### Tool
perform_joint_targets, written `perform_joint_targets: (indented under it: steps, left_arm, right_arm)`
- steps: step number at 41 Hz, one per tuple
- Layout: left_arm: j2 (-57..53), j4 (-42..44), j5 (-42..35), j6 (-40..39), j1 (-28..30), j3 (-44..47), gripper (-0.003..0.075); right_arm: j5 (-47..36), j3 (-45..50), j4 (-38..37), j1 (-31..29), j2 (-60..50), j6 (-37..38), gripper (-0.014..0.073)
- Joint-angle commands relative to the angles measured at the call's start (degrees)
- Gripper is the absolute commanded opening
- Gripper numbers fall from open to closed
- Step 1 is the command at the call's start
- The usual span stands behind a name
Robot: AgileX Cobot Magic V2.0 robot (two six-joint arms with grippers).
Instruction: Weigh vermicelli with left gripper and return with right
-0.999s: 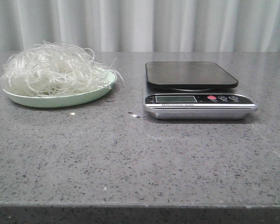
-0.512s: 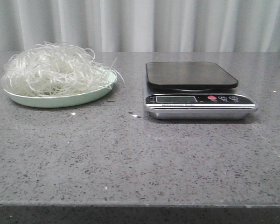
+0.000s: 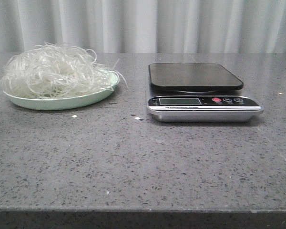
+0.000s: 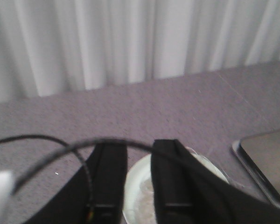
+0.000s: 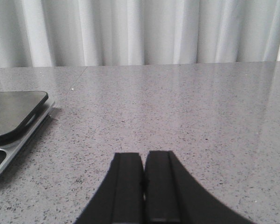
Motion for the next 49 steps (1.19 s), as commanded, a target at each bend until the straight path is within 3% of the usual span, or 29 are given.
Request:
perform_joint_targets:
  steps: [1, 5, 8, 23, 49]
  left_arm:
    - [3.3, -0.4, -1.4, 0.1, -3.0, -2.9, 0.0487]
    - [6.9, -0.4, 0.0, 0.1, -4.3, -3.3, 0.0668]
    - [9.7, -0.6, 2.2, 0.1, -4.3, -3.8, 0.0729]
    - [22.8, -4.8, 12.7, 0.2, -4.3, -10.8, 0.0722]
    - [37.5, -2.8, 15.5, 1.2, -4.3, -12.6, 0.0722]
  right_arm:
    - [-4.2, -0.5, 0.1, 0.1, -0.9, -0.5, 0.0151]
    - [-4.2, -0.5, 0.1, 0.1, -0.9, -0.5, 0.0151]
    - [-4.2, -0.5, 0.1, 0.1, -0.9, -0.5, 0.0151]
    - [-4.2, -0.5, 0.1, 0.1, -0.9, -0.5, 0.0151]
    - [-4.2, -0.5, 0.1, 0.1, -0.9, -0.5, 0.0151]
